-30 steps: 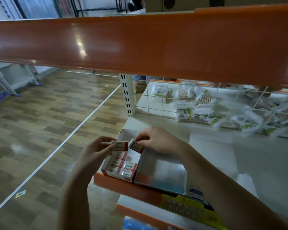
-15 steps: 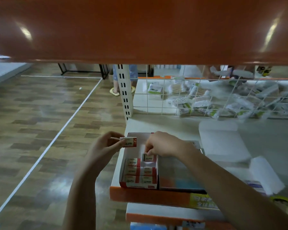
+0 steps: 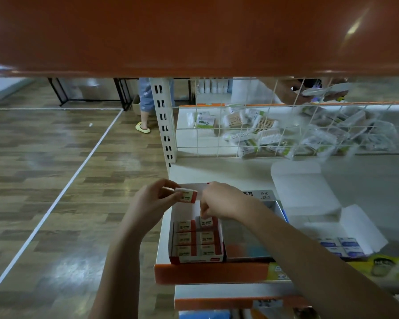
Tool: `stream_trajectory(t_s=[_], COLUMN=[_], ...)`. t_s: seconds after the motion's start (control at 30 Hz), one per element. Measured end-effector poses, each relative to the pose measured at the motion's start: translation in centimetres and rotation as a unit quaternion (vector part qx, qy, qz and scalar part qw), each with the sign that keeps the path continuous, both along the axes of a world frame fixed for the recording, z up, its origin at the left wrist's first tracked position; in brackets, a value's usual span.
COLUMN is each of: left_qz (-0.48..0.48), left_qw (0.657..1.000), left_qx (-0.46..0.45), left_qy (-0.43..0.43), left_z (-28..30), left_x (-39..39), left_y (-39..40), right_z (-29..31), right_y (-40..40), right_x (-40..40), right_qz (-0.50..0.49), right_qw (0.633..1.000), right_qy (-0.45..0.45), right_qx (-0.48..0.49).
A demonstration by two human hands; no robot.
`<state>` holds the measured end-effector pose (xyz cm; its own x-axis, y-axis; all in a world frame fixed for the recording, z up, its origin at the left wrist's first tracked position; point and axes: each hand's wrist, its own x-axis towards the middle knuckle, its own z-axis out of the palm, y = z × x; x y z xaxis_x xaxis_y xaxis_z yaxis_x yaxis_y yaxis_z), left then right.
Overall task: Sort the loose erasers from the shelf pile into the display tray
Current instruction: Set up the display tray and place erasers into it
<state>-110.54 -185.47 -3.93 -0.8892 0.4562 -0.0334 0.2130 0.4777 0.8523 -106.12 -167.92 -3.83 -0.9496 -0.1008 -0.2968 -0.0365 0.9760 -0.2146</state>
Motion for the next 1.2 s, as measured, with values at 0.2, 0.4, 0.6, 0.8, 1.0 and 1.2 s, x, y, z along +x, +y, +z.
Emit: stream_trajectory(t_s=[0.2,0.4,0.6,0.8,1.0,1.2], left_qz=[0.008,0.000,-0.012,-0.037,-0.080,-0.091], left_qw=[0.999,0.995,0.992,0.979,0.965,0.934], left_qx=[-0.033,-0.057,-0.072,-0.135,-0.190,-0.284], left_qy=[0.041,0.078,0.107,0.150,0.160,0.195], left_z=[-0.7,-1.0,-1.1,-1.7,-2.2,-2.6], left_x=[-0.3,-0.2,-0.4,-0.3,0.5,0.4], left_y=[0.4,1.2,1.6,2.7,4.5,4.9], right_z=[-0.5,-1.1,-0.4,1.2,0.4,0.0], right_y=[0.6,0.5,1.4,3.4,3.0,2.8], right_x=[0.3,0.6,1.3,3.1,3.6,4.0], right_qz=[0.007,0.022,-0.005,-0.094,-0.137,-0.142], right_qw=[0.999,0.999,0.996,0.981,0.977,0.977], right_qy=[0.027,0.044,0.073,0.132,0.115,0.109], right_qx=[-0.026,-0.010,-0.050,-0.110,-0.113,-0.119])
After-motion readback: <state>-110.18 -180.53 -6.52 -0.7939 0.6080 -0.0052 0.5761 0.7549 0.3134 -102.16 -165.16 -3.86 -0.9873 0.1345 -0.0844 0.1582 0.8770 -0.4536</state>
